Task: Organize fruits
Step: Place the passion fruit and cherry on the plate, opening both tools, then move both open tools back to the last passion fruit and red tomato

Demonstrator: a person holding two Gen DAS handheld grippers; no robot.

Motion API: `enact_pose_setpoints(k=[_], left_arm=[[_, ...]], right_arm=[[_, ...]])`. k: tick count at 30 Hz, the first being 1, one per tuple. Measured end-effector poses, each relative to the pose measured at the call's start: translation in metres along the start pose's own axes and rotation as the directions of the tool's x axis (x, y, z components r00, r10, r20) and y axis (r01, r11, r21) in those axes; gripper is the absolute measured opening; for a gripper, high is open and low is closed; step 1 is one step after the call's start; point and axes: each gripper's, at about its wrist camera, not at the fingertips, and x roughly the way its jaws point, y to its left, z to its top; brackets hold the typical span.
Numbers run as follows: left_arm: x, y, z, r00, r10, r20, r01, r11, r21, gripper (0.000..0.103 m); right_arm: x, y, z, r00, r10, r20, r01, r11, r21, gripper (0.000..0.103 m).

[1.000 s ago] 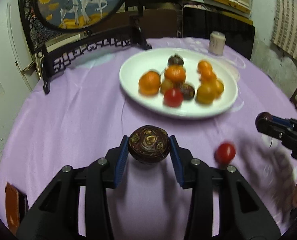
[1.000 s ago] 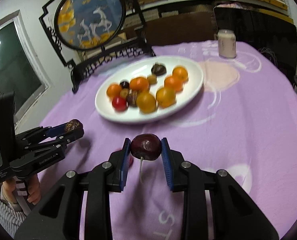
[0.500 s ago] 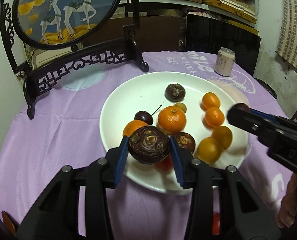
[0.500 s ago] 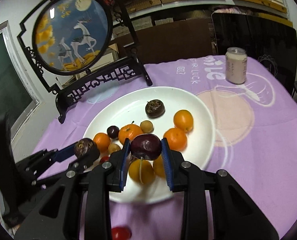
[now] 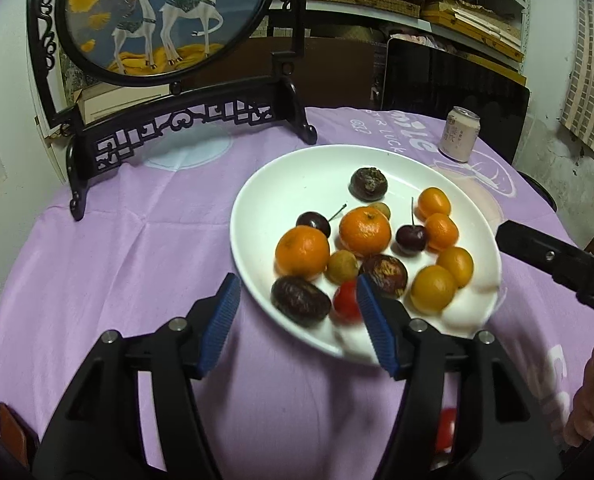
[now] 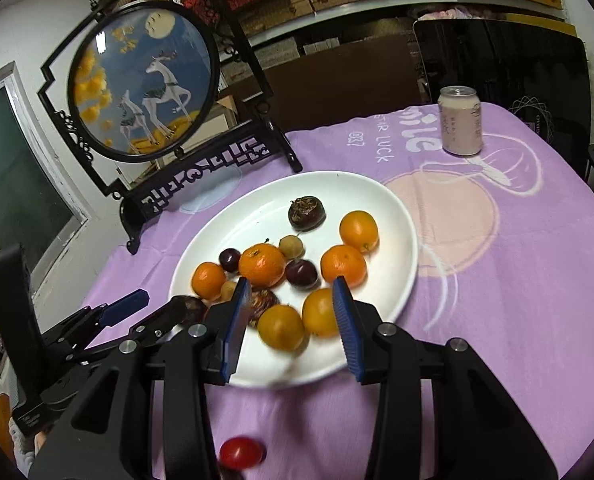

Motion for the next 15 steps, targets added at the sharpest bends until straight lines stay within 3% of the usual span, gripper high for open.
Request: enact_pose_setpoints(k=[15], left_arm=[[-0.063, -0.004, -0.044, 0.99, 0.09, 0.112, -0.095, 0.995, 0.037, 0.08]], right_arm=[[-0.037, 0.021, -0.059, 1.0, -0.008, -0.006, 0.007, 0.996, -0.092, 0.051]])
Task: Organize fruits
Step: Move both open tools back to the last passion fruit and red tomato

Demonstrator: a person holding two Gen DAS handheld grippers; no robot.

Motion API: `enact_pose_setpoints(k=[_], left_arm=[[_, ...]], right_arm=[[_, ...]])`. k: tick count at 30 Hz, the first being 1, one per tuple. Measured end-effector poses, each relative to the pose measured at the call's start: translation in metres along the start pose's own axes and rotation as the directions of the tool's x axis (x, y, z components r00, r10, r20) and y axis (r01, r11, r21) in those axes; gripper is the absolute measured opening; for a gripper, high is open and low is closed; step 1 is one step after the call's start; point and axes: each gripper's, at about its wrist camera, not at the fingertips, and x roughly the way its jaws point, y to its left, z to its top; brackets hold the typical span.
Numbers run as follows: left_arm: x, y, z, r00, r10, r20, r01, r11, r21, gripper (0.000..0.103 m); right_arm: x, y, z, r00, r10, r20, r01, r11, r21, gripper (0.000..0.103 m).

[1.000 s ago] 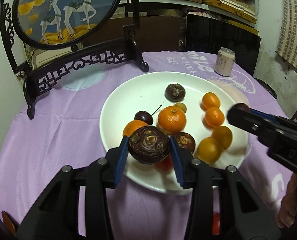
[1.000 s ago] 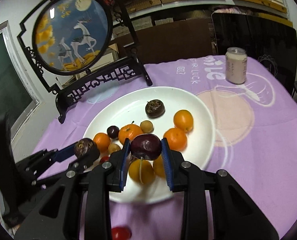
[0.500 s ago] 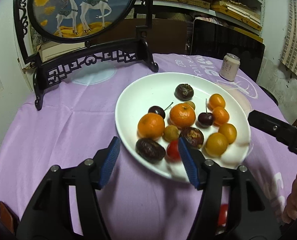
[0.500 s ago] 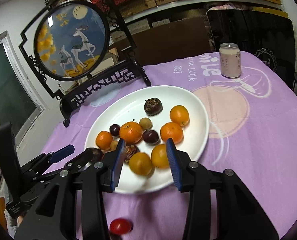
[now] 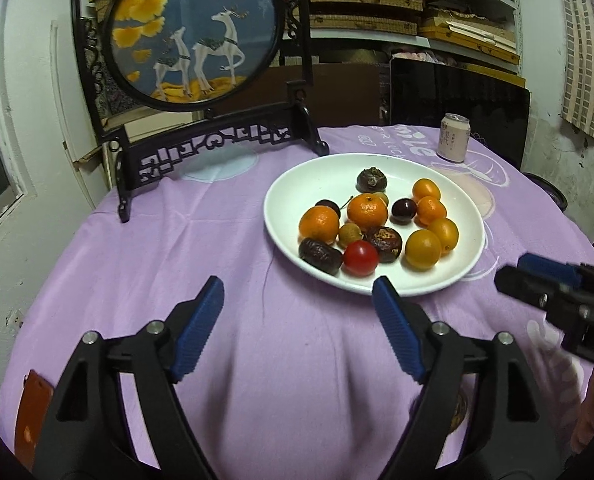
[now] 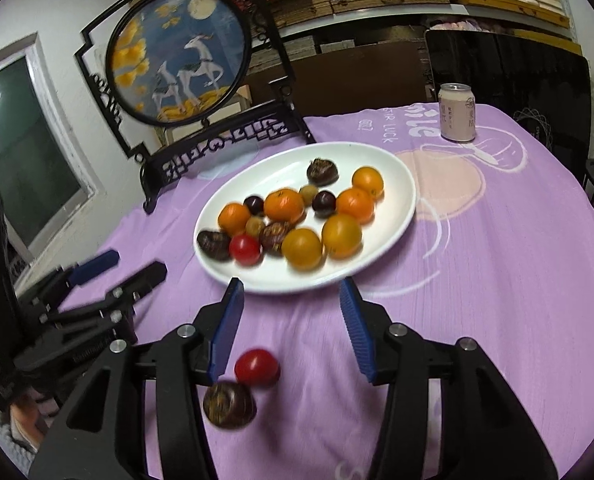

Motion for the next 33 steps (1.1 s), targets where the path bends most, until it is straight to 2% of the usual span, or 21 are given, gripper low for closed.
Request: enact_pose_setpoints(k=[10, 14, 33], left_arm=[[-0.022, 0.006, -0.01, 0.998, 0.035, 0.045, -0.035, 0.999, -0.012, 0.088], [-0.024, 0.007, -0.011, 0.998, 0.045, 0.047, -0.044, 0.999, -0.015, 0.09], [-0.026, 0.004, -0.011, 0.997, 0.047, 0.054, -0.046, 0.999, -0.002, 0.092]], right_arm=[[-0.003, 0.01, -0.025, 0.999, -0.009, -0.032, 0.008, 0.999, -0.039, 0.053], [-0.001, 0.01, -0.028, 0.999, -0.017, -0.044, 0.015, 0.999, -0.04, 0.057], [0.005, 0.015, -0.033, 0.997, -0.021, -0.069, 0.017, 0.998, -0.063, 0.057]])
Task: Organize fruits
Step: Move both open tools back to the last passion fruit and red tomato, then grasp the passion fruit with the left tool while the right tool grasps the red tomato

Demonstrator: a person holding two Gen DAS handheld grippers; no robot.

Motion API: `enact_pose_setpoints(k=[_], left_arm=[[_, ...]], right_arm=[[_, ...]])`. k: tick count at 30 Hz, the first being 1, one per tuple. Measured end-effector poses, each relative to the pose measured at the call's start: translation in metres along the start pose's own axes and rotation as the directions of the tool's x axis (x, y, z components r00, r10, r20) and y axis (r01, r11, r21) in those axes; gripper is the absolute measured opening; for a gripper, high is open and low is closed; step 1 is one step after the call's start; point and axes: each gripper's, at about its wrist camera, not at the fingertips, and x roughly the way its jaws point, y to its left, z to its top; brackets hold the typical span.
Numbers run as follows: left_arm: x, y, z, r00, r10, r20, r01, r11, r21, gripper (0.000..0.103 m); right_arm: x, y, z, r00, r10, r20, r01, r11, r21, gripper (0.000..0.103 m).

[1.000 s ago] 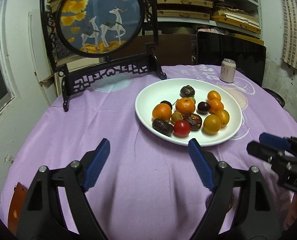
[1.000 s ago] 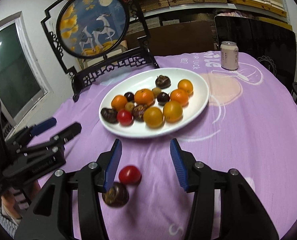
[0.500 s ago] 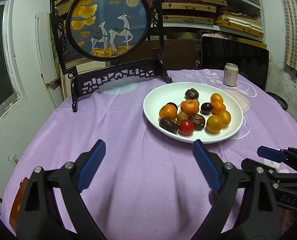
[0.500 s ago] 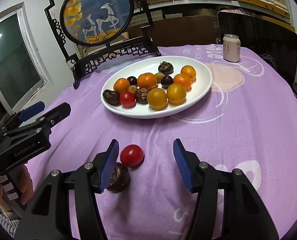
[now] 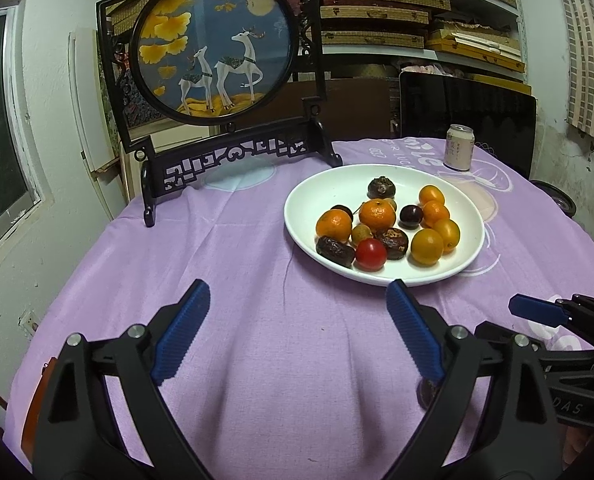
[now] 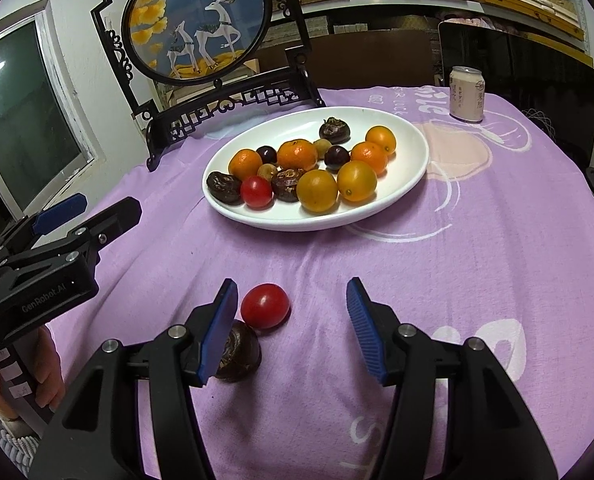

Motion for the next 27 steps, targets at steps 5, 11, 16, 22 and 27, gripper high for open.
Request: enact_pose_setpoints(k=[5, 11, 16, 22, 27], left_arm=[[-0.001, 0.0, 0.0, 1.0, 0.002, 0.002, -0.002, 1.0, 0.001, 0.092], [-0.002, 0.0, 0.001, 1.0, 0.0, 0.006, 0.0, 1.0, 0.007, 0.092], [-0.002, -0.001, 0.001, 1.0, 0.0, 0.003, -0.001, 1.0, 0.016, 0.093], [-0.003, 0.003, -0.003, 1.0, -0.003, -0.02, 0.004, 1.0, 0.023, 0.093], [-0.013, 0.01, -0.025, 0.998, -0.018, -0.059, 0.021, 0.999, 0.049, 0.093]], right_arm=[[0.002, 0.003, -0.002, 1.0, -0.002, -0.007, 0.002, 1.0, -0.008, 0.057], [0.005, 0.002, -0.003, 1.0, -0.003, -0.015, 0.003, 1.0, -0.005, 0.057], [0.01, 0.005, -0.003, 0.999, 0.008, -0.032, -0.008, 1.0, -0.008, 0.057], [0.009, 0.002, 0.0, 0.999, 0.032, -0.034, -0.032, 0.999, 0.015, 0.057], [0.009, -0.023, 0.005, 0.994, 0.097, -0.052, -0.089, 0.985, 0.149, 0.057]])
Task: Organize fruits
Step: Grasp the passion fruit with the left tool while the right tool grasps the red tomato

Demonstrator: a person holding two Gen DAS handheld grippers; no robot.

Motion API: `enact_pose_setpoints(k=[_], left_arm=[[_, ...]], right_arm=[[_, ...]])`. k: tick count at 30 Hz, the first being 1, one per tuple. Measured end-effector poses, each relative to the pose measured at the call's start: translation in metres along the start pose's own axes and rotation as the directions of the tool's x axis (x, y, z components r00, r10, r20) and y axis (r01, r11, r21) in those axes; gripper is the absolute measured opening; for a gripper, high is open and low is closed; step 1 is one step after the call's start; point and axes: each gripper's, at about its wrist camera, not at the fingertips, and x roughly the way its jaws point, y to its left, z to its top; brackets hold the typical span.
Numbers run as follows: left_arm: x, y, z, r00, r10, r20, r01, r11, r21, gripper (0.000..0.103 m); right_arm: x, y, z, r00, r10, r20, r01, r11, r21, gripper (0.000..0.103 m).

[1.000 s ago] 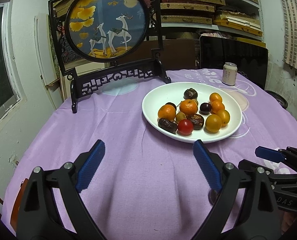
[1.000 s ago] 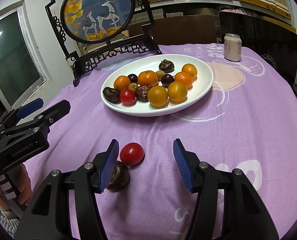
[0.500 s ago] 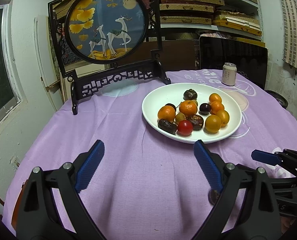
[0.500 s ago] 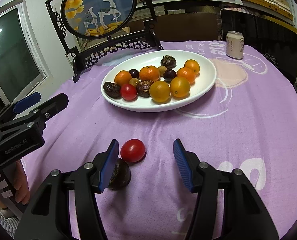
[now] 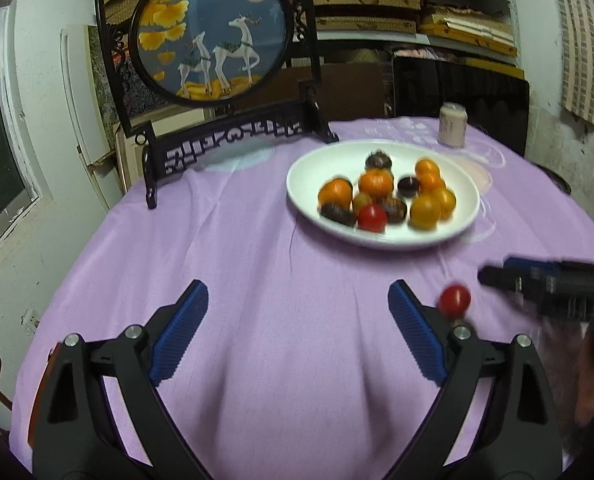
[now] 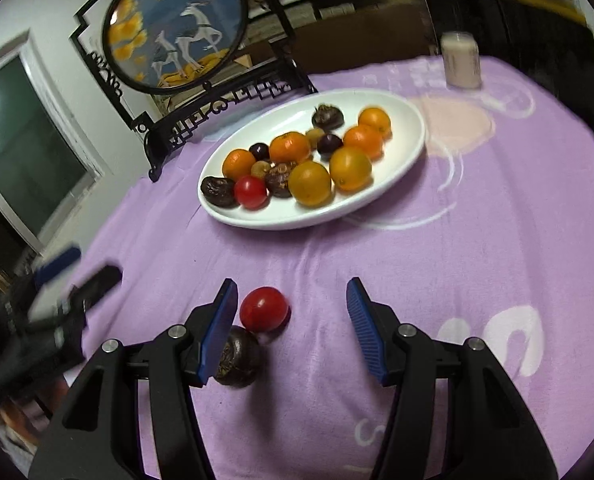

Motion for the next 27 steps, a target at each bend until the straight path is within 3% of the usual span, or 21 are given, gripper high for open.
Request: enact_pose_setpoints(k=[4, 10, 15, 18, 22, 27], left_arm=[[-0.005, -0.005, -0.016, 1.0, -0.004, -0.02, 0.005, 0.998, 0.055, 0.093], [-0.007, -0.022, -0.027, 0.996, -0.077, -0.041, 0.081, 0.989, 0.126, 0.093], [-0.006, -0.035, -0.031, 0.992, -0.113, -0.062, 0.121, 0.98, 0.157, 0.093], [0.0, -0.043, -0.031, 0.982, -0.162, -0.095, 0.175, 0.973, 0.153, 0.093], [0.012, -0.069, -0.028, 0.958, -0.245, -0.147, 0.269, 0.946, 0.18, 0.093], [0.022, -0.089, -0.027, 0.955, -0.249, -0.163, 0.282, 0.932, 0.226, 0.089]], right_arm=[[0.01, 0.012, -0.001, 0.999, 0.022, -0.044, -0.023, 0.999, -0.024, 0.057], [0.034, 0.032, -0.003, 0.995, -0.012, -0.103, 0.004, 0.997, -0.082, 0.037], [0.039, 0.02, -0.003, 0.991, 0.01, -0.132, -0.015, 0.999, -0.036, 0.035], [0.036, 0.023, -0.003, 0.993, 0.007, -0.121, -0.012, 0.999, -0.045, 0.032], [0.012, 0.017, 0.006, 0.999, 0.009, -0.032, -0.01, 1.0, -0.02, 0.032], [-0.002, 0.001, 0.013, 1.0, 0.013, 0.011, -0.013, 0.999, 0.03, 0.032]])
